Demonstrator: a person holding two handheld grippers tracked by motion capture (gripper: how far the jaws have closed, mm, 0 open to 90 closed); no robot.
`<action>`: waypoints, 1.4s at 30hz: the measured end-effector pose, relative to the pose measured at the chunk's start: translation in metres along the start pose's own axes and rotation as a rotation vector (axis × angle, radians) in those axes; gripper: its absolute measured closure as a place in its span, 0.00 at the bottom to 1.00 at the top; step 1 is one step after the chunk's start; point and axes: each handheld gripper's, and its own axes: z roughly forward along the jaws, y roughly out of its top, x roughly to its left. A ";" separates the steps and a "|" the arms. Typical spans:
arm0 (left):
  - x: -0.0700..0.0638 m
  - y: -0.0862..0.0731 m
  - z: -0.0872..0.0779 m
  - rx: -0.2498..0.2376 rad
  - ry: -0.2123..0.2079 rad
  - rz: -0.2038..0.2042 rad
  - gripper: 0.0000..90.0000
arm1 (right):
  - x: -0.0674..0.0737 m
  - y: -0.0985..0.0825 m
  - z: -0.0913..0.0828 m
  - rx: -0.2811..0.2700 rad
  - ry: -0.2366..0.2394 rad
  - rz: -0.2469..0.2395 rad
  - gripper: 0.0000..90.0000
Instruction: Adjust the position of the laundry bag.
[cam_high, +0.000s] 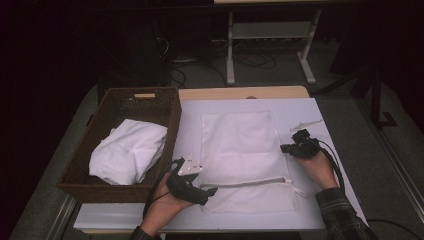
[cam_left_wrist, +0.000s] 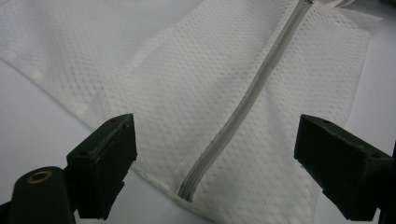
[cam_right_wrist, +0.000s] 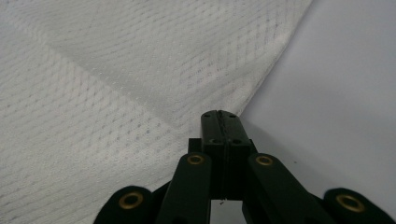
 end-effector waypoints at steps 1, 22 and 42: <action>0.000 0.000 0.000 0.000 0.000 0.000 0.14 | -0.001 -0.001 -0.001 -0.002 -0.003 0.007 1.00; -0.001 -0.001 0.002 0.003 -0.002 -0.001 0.14 | -0.032 -0.016 -0.015 -0.013 -0.072 0.091 1.00; -0.001 -0.001 0.003 0.008 -0.004 0.002 0.14 | -0.039 -0.026 -0.024 -0.008 -0.094 0.120 0.98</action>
